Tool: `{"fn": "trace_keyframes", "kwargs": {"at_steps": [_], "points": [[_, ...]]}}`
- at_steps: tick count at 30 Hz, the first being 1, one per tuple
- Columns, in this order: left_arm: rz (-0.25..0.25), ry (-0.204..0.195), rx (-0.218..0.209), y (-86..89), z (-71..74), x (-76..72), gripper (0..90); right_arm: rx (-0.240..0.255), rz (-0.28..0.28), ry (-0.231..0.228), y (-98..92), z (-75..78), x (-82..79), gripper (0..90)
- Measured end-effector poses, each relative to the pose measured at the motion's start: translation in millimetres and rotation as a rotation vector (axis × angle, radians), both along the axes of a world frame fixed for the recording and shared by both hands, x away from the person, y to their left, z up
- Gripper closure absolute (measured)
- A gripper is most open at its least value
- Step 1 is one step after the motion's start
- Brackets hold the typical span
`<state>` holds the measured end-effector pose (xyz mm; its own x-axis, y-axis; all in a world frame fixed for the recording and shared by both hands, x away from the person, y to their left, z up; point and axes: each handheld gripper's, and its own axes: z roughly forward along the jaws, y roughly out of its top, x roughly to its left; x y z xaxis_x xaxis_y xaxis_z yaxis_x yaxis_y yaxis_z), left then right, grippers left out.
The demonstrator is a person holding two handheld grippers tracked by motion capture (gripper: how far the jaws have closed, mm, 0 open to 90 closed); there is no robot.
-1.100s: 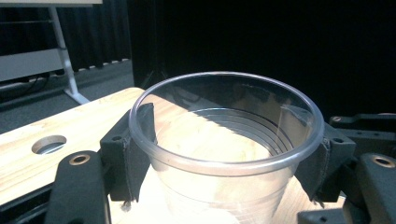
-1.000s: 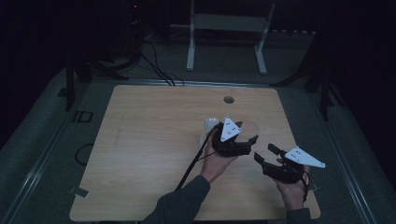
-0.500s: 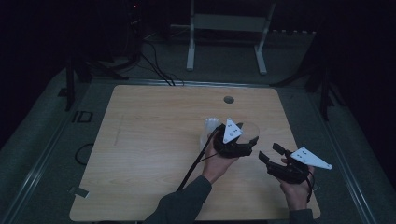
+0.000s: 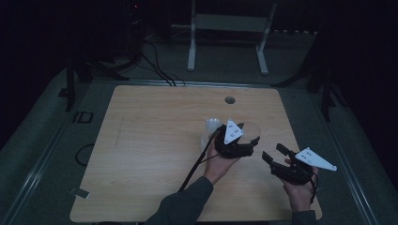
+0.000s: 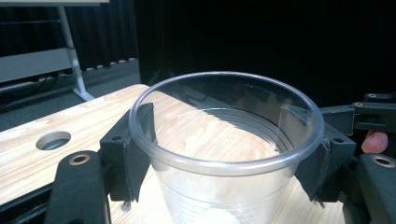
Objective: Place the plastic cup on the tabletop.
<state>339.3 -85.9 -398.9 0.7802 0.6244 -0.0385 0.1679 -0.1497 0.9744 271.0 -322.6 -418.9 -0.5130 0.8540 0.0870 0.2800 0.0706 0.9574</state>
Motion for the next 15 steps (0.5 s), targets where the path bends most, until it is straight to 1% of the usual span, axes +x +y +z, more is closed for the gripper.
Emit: {"fn": "trace_keyframes", "kwargs": {"at_steps": [15], "points": [[0.004, 0.001, -0.007, -0.8, -9.3, -0.6, 28.7, 0.011, -0.007, -0.013, -3.6, 2.5, -2.3, 29.1]]}}
